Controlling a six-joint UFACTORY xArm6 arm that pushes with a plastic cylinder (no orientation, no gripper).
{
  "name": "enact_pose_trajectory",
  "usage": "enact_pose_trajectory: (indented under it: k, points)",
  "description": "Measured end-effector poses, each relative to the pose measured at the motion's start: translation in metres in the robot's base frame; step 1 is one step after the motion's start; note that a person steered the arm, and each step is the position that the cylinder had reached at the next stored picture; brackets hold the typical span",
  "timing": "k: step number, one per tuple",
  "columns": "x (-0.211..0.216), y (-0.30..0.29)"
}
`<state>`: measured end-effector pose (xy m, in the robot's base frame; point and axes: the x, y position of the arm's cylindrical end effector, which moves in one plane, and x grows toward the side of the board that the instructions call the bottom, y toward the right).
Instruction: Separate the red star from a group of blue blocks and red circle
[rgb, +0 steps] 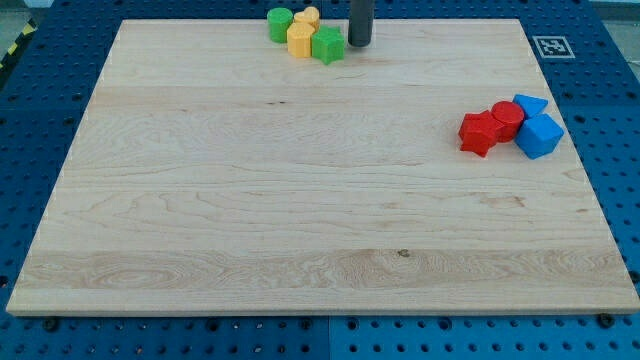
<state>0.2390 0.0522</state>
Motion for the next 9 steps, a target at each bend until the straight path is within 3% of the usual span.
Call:
enact_pose_trajectory:
  k: [2, 3, 4, 5, 6, 7, 8, 9]
  points:
    - [0.0, 0.0]
    - [-0.005, 0.029]
    - [-0.001, 0.121]
    - [0.071, 0.199]
    - [0.112, 0.234]
    - [0.112, 0.234]
    - [0.134, 0.279]
    - [0.158, 0.285]
